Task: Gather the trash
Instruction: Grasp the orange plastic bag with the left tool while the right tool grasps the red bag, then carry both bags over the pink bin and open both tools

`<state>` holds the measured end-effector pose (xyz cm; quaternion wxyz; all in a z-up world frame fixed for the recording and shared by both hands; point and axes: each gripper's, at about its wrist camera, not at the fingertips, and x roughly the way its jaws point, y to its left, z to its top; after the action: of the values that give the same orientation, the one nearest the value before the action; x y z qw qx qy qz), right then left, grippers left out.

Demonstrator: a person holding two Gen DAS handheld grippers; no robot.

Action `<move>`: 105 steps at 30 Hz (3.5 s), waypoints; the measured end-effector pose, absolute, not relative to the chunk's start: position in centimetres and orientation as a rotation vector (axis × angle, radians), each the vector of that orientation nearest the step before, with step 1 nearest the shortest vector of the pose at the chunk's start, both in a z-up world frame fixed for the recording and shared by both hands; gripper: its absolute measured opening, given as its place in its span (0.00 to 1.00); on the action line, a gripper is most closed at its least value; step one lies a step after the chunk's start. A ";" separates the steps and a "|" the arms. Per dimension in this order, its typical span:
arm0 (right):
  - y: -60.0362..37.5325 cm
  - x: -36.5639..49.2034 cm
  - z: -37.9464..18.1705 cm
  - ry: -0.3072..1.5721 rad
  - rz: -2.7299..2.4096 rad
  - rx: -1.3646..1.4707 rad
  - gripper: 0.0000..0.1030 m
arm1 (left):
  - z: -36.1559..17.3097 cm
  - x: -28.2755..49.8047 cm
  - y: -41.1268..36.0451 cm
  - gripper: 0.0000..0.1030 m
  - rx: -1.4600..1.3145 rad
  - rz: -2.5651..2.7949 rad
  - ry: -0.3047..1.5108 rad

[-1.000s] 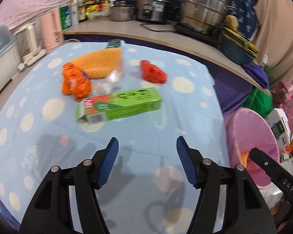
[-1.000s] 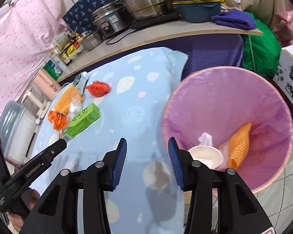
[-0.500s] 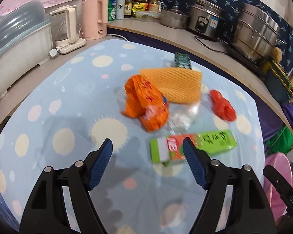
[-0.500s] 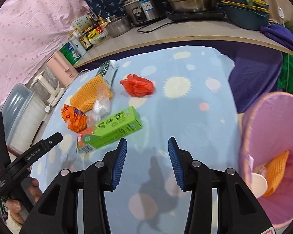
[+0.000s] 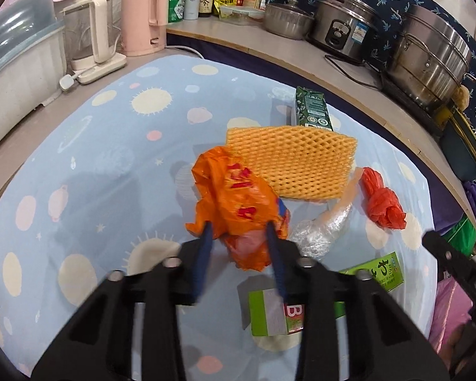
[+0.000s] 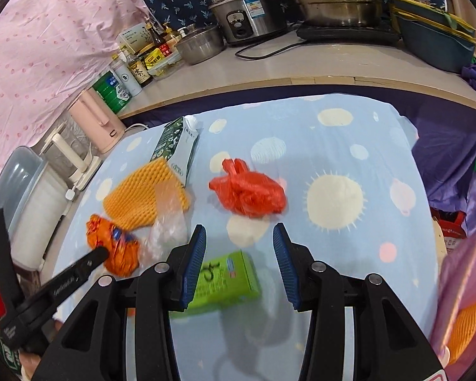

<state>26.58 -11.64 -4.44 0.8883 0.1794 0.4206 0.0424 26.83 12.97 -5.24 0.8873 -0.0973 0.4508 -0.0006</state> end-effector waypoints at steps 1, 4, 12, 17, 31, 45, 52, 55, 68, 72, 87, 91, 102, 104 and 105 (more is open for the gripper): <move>-11.5 27.3 -4.6 0.877 0.087 0.367 0.42 | -5.2 26.8 13.0 0.17 -0.205 -0.007 0.938; -11.3 29.2 -5.1 0.883 0.080 0.350 0.42 | -5.1 26.4 13.0 0.13 -0.209 -0.020 0.929; -11.3 33.2 -6.9 0.911 0.067 0.351 0.56 | -5.1 25.6 13.2 0.13 -0.216 -0.033 0.933; -11.0 33.9 -8.0 0.937 0.062 0.339 0.47 | -5.2 25.2 13.1 0.13 -0.217 -0.033 0.936; -13.7 27.9 -5.6 0.892 0.064 0.395 0.18 | -1.7 21.2 12.2 0.12 -0.211 -0.063 0.874; -18.4 14.7 0.5 0.783 0.039 0.439 0.18 | 5.0 12.8 8.5 0.11 -0.167 -0.202 0.748; -22.7 7.5 1.8 0.752 -0.046 0.441 0.18 | 5.6 8.6 3.5 0.11 -0.110 -0.340 0.752; -25.1 4.8 1.6 0.748 -0.100 0.462 0.18 | 5.4 7.2 0.9 0.11 -0.082 -0.401 0.763; -31.5 -1.6 -1.1 0.754 -0.254 0.507 0.18 | 4.2 4.0 -9.8 0.11 0.046 -0.602 0.780; -32.6 -2.3 -2.1 0.763 -0.266 0.530 0.18 | 3.7 4.0 -12.7 0.11 0.071 -0.639 0.790; -34.7 -2.3 -5.1 0.803 -0.282 0.584 0.19 | 0.6 4.8 -19.1 0.11 0.166 -0.674 0.827; -35.0 -2.1 -5.3 0.806 -0.287 0.590 0.19 | -0.2 5.1 -19.6 0.11 0.179 -0.668 0.841; -35.4 -1.5 -5.8 0.807 -0.303 0.597 0.30 | -1.5 5.6 -20.5 0.31 0.215 -0.637 0.842; -35.4 -1.5 -5.6 0.803 -0.306 0.594 0.31 | -1.5 5.5 -20.5 0.40 0.220 -0.627 0.828; -35.4 -1.6 -5.6 0.801 -0.307 0.594 0.32 | -1.4 5.4 -20.5 0.44 0.222 -0.627 0.823</move>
<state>-1.55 -35.40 -5.58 0.8670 0.2836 0.3826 -0.1466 5.42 -20.51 -1.45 0.8632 0.1060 0.3928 -0.2989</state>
